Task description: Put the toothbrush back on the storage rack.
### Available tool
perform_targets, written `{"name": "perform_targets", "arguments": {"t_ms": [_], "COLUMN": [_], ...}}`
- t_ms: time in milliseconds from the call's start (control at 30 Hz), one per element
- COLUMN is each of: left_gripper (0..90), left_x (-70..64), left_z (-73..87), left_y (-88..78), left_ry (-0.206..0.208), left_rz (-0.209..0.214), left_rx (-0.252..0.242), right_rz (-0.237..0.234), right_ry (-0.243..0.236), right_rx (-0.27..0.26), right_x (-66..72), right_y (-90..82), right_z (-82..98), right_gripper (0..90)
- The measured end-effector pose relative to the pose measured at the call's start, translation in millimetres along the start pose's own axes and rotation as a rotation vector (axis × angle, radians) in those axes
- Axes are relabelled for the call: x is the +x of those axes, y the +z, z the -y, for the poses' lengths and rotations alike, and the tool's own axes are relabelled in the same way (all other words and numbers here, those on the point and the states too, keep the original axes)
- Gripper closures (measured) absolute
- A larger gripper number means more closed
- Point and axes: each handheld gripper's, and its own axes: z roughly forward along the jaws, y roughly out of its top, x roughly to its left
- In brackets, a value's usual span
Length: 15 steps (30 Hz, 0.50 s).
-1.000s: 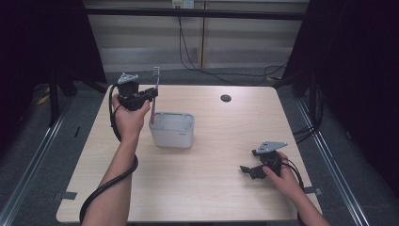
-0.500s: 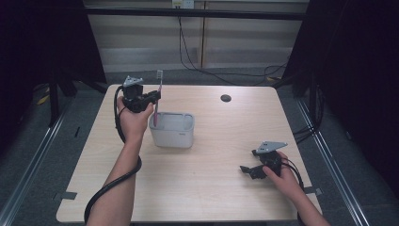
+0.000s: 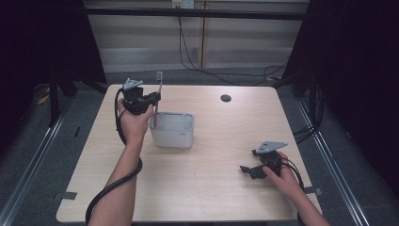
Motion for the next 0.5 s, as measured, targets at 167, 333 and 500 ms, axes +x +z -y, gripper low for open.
{"name": "perform_targets", "arguments": {"t_ms": [167, 333, 500], "left_gripper": [80.4, 80.3, 80.2], "left_x": [2.0, 3.4, 3.5], "left_z": [4.6, 8.5, 13.3], "left_y": [-0.4, -1.8, -3.0], "left_ry": [-0.004, -0.004, -0.008], "left_rz": [0.001, -0.001, -0.002], "left_rx": [-0.002, -0.009, -0.013], "right_rz": [0.000, 0.000, 0.000], "right_ry": [0.000, -0.001, 0.000], "right_rx": [0.000, 0.000, 0.000], "right_x": [0.0, -0.1, 0.0], "right_y": [0.0, 0.0, 0.0], "right_z": [0.0, 0.0, 0.0], "right_gripper": [12.7, 12.7, 12.7]}}
